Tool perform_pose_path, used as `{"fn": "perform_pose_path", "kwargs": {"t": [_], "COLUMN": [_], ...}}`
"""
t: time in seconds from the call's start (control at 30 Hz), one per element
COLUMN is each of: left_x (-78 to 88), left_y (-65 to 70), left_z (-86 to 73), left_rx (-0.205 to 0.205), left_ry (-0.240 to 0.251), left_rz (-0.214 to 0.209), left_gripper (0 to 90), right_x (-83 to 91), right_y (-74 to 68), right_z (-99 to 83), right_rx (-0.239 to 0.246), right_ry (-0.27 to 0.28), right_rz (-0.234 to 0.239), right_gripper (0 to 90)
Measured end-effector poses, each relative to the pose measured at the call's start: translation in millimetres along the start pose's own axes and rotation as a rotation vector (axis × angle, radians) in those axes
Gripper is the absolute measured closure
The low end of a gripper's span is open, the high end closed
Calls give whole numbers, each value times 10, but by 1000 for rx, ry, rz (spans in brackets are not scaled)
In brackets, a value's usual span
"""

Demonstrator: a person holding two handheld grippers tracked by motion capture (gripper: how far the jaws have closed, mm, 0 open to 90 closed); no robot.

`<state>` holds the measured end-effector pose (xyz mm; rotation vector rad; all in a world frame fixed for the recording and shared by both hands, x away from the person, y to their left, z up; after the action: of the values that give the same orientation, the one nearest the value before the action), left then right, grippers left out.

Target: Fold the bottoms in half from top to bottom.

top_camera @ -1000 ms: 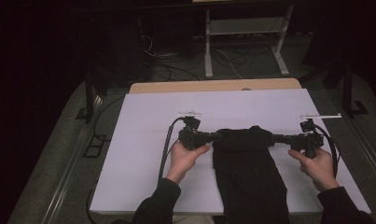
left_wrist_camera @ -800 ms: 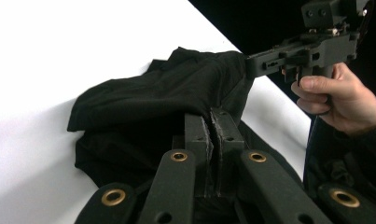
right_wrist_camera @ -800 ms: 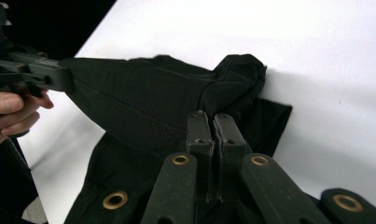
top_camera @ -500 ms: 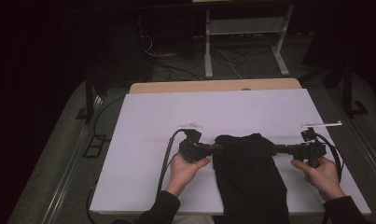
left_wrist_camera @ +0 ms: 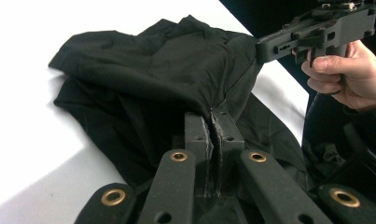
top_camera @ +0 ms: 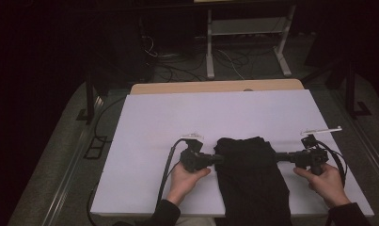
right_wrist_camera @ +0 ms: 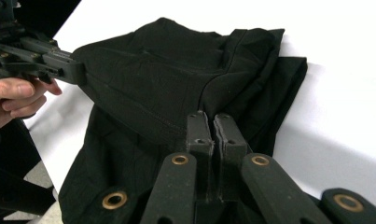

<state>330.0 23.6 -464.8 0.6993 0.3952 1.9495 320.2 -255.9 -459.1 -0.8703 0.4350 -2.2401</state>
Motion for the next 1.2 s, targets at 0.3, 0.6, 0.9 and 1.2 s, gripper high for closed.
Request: {"fn": "perform_pose_path", "kwargs": {"t": [0.3, 0.6, 0.9, 1.2], "left_x": [-40, -69, -89, -76], "left_y": [-29, -32, -42, -44], "left_z": [-137, -216, -246, -249], "left_rx": [20, 29, 25, 23], "left_ry": [-36, -66, -69, -63], "left_rz": [0, -6, -5, -10], "left_gripper": [854, 853, 852, 852], "right_x": [-10, -29, -41, 4], "right_y": [22, 60, 85, 109], "right_z": [-133, -198, -220, -79], "right_rx": [-1, -10, 38, 68], "right_ry": [-71, -121, -139, -40], "right_rz": [0, -13, -65, -77], "right_gripper": [848, 845, 684, 316]}}
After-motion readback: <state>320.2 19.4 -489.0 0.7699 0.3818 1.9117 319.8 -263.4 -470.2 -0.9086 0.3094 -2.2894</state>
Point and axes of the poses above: each handheld gripper's, and its own axes: x roughly backward along the jaws, z roughly out of its top, y roughly to its right, the point moved 6 cm from there along -x, roughly forward along the jaws, and after that the axes turned 14 degrees about y, right-handed, at the moved point
